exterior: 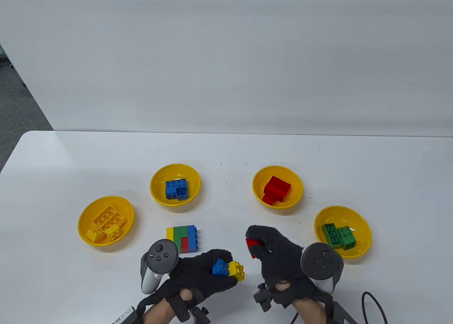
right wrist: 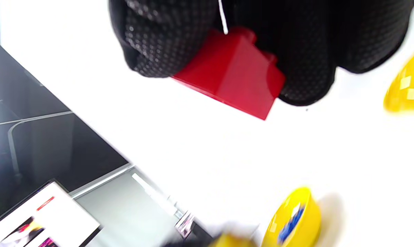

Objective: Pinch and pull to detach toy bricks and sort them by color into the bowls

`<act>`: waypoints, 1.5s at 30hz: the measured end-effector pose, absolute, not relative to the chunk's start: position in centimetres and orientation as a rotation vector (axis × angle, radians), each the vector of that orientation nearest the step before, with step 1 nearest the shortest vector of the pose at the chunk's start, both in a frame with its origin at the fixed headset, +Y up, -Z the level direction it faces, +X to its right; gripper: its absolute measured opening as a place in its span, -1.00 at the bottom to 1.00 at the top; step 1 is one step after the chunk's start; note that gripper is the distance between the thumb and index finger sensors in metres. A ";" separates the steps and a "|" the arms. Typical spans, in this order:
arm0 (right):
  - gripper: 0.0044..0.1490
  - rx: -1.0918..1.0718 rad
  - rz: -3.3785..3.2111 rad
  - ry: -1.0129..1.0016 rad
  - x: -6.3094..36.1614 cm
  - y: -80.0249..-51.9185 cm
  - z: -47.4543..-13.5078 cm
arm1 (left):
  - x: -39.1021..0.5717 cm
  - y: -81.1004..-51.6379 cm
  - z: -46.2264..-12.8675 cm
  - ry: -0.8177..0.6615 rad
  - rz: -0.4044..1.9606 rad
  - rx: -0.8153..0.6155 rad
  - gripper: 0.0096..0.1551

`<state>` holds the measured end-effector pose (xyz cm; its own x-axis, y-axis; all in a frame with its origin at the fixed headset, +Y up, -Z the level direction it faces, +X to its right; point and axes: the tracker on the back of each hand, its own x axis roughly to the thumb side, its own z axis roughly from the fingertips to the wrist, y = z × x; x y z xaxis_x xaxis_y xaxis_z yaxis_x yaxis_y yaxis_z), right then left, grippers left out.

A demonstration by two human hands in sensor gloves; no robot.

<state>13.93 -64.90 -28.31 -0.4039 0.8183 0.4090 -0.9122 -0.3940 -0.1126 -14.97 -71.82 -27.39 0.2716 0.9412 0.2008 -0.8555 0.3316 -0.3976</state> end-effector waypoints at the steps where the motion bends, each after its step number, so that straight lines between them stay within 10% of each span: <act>1: -0.39 0.297 1.985 -0.412 14.9 -64.3 -29.4 | -15.5 -71.7 -27.5 -0.420 1.227 -0.207 -0.16; 15: -0.42 -0.003 2.839 -0.274 15.3 -66.0 -46.3 | -19.1 -71.4 -28.7 -0.312 1.330 -0.140 -0.16; 23: -0.42 -0.090 2.877 -0.185 15.4 -68.4 -49.7 | -19.5 -71.7 -29.0 -0.293 1.342 -0.141 -0.16; 36: -0.35 0.455 2.617 -0.471 11.5 -61.3 -38.0 | -18.9 -71.6 -28.5 -0.307 1.375 -0.152 -0.17; 45: -0.30 0.721 2.300 -0.365 8.8 -61.9 -28.8 | -18.3 -71.5 -28.1 -0.343 1.449 -0.180 -0.18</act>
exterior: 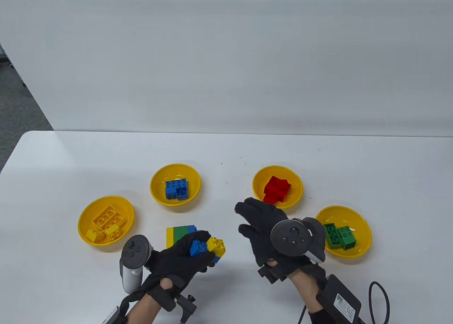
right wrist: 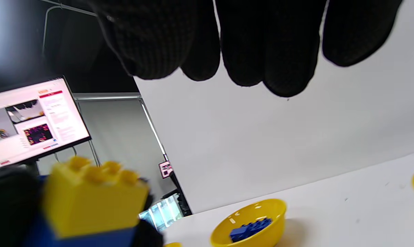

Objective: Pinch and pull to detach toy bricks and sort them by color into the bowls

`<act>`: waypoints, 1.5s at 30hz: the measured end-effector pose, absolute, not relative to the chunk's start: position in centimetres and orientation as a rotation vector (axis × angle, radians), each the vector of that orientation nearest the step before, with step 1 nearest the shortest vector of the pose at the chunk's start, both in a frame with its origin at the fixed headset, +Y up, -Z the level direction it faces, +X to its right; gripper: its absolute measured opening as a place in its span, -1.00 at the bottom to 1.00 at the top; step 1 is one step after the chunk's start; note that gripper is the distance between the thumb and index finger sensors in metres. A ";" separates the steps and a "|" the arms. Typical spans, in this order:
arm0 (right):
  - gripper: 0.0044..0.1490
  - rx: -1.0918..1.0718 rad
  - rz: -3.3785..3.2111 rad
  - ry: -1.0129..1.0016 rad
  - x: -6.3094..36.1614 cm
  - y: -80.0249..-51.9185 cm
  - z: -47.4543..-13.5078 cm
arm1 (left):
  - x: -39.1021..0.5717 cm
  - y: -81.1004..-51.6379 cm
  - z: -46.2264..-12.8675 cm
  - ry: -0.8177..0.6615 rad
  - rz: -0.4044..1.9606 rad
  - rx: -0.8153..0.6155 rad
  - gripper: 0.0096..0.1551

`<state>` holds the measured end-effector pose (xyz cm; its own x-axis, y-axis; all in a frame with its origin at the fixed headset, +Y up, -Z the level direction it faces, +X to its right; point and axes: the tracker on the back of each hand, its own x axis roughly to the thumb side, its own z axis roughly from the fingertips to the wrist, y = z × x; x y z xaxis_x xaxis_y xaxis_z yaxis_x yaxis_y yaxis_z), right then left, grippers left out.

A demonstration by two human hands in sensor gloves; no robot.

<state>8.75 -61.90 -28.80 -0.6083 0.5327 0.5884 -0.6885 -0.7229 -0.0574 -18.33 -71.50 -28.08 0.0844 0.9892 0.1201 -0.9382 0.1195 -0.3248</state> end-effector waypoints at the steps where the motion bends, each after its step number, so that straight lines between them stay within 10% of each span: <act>1: -0.29 0.729 2.270 -0.336 8.6 -62.3 -28.4 | -18.3 -71.5 -28.1 -0.347 1.455 -0.183 -0.18; 13: -0.05 0.509 1.683 0.167 7.8 -69.6 -27.6 | -16.8 -72.5 -27.4 -0.397 1.536 -0.224 -0.15; 22: -0.16 0.452 1.657 0.038 8.5 -70.2 -27.7 | -16.2 -72.3 -27.4 -0.458 1.420 -0.288 0.04; 25: -0.16 0.515 1.805 -0.053 8.8 -69.3 -27.4 | -17.0 -70.3 -27.4 -0.521 1.226 -0.105 0.11; 35: -0.16 0.563 2.119 -0.261 7.2 -68.1 -25.7 | -15.8 -67.5 -26.0 -0.675 0.838 0.130 -0.02; 45: -0.10 0.703 2.194 -0.228 6.5 -67.7 -24.7 | -15.8 -67.9 -25.9 -0.669 0.971 0.170 -0.24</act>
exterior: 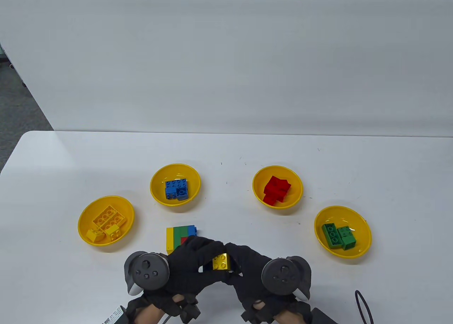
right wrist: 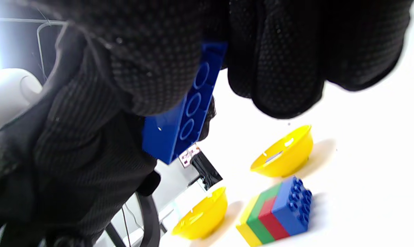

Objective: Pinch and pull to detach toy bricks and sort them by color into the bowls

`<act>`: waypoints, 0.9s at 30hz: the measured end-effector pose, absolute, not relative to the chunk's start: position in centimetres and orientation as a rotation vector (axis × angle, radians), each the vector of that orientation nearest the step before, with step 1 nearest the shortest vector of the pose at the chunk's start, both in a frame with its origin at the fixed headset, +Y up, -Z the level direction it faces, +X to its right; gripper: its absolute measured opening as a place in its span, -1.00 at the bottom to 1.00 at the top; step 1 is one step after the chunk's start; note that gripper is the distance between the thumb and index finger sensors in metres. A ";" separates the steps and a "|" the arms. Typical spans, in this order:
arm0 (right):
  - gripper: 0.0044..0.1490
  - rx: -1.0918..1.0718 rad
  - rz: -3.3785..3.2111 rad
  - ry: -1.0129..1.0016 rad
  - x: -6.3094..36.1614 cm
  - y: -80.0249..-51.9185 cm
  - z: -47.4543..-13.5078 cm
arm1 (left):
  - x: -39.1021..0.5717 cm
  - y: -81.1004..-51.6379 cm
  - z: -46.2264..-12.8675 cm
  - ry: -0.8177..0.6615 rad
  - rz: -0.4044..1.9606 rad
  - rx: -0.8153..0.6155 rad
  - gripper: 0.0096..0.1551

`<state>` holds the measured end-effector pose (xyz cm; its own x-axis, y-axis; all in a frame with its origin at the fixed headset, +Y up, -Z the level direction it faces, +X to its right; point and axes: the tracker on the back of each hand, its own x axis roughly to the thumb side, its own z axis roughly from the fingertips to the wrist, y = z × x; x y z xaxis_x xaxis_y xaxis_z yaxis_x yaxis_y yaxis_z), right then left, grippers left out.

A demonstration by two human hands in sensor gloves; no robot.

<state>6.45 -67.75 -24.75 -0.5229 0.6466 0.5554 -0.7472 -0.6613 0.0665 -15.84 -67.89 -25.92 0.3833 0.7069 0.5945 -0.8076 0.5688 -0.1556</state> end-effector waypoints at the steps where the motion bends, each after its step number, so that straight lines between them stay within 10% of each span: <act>1: -0.12 0.697 2.213 -0.256 6.4 -67.7 -24.7 | -15.8 -68.0 -26.0 -0.670 0.978 0.161 -0.24; 16: -0.18 0.648 2.149 -0.342 6.6 -67.9 -25.2 | -16.6 -69.4 -28.3 -0.645 1.251 -0.031 -0.24; 27: -0.18 0.616 2.201 -0.336 7.6 -68.0 -25.4 | -27.1 -64.4 -29.0 -0.310 0.944 0.384 -0.21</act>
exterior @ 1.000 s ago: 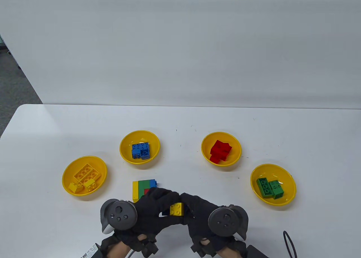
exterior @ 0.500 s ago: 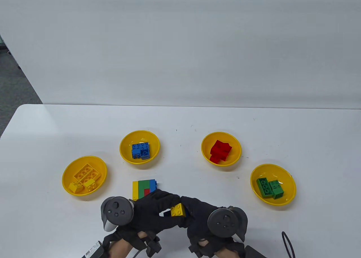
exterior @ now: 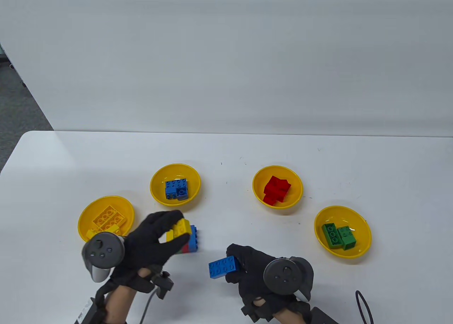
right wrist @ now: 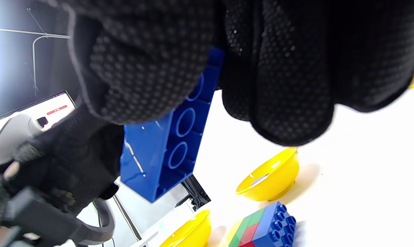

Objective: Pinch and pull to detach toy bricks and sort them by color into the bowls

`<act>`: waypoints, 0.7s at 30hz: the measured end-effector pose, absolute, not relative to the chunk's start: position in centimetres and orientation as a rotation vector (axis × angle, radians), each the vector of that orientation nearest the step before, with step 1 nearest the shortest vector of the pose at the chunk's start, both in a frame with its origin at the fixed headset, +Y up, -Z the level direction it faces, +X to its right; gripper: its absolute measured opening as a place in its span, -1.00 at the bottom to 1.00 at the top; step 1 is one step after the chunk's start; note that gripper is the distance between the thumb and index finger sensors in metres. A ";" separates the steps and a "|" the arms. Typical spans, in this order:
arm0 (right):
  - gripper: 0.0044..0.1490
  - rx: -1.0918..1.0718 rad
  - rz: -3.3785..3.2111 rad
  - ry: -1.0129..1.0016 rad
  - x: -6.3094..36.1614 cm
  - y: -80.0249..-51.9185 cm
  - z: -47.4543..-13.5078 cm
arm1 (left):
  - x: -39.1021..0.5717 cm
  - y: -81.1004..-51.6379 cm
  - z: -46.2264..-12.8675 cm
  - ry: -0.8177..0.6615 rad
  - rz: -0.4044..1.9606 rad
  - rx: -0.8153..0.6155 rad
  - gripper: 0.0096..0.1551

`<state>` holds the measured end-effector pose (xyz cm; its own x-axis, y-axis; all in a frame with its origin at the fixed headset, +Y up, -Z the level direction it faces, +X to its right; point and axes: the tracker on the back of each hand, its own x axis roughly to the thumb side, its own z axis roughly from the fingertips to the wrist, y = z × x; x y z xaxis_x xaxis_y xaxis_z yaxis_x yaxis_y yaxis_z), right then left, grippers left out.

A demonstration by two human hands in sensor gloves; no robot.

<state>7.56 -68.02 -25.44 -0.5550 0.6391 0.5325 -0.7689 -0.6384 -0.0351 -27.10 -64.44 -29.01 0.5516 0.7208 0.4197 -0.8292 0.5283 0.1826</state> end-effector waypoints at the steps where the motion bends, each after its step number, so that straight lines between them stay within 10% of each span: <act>1: -0.18 0.610 2.199 -0.338 7.7 -68.0 -25.5 | -29.0 -64.4 -29.2 -0.240 0.885 0.423 -0.21; 10: -0.18 0.571 2.216 -0.326 8.4 -68.4 -26.1 | -39.8 -69.6 -31.6 0.297 0.532 0.378 -0.21; 21: -0.18 0.562 2.227 -0.317 8.5 -68.5 -26.1 | -39.2 -70.2 -32.9 0.308 0.558 0.316 -0.15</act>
<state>8.51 -68.46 -26.14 -0.5812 0.6488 0.4912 -0.7601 -0.6484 -0.0428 -39.17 -70.16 -32.85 0.8051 0.5591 -0.1982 -0.4656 0.8027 0.3726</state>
